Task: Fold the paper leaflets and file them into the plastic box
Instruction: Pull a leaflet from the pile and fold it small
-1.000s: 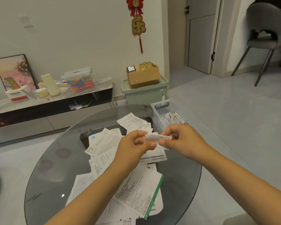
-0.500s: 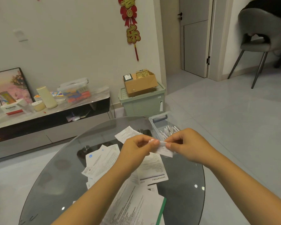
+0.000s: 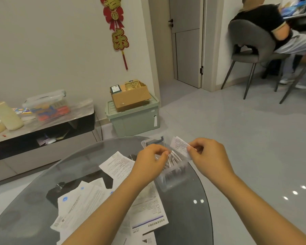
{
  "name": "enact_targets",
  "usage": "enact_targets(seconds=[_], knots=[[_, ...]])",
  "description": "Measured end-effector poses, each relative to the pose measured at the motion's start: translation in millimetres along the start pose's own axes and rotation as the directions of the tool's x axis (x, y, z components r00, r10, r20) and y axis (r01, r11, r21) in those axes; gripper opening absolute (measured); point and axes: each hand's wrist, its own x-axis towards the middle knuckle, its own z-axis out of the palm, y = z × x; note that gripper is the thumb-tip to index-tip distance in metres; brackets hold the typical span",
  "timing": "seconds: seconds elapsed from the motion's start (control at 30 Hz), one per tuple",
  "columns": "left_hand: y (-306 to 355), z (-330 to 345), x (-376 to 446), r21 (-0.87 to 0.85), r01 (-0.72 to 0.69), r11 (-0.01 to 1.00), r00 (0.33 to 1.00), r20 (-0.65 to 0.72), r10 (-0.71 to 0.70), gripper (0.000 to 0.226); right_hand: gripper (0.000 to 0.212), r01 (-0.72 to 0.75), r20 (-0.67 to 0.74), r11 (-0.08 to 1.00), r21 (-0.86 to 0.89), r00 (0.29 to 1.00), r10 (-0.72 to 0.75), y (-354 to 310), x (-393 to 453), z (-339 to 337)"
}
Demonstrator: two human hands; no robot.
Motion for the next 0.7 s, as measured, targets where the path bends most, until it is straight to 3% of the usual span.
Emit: enact_targets(seconds=[0.13,0.3,0.5,0.7], knots=[[-4,10,14,0.243,-0.208,0.947,0.971,0.169,0.170,0.043,0.013,0.011,-0.023,0.998,-0.058,1.000,-0.013,8,8,10],[-10,16,22,0.345,-0.421,0.839,0.894,0.314,0.320,0.066,0.023,0.050,-0.061,0.997,-0.063,0.997,-0.053,9,11,26],[-18,13,23,0.378,-0.487,0.787,0.862,0.354,0.363,0.074,0.019,0.024,-0.045,0.981,-0.190,0.998,-0.033,5,10,38],[-26,13,17,0.279,-0.438,0.855,0.891,0.262,0.371,0.063,0.019,0.015,0.036,0.923,-0.385,0.999,-0.001,-5,12,41]])
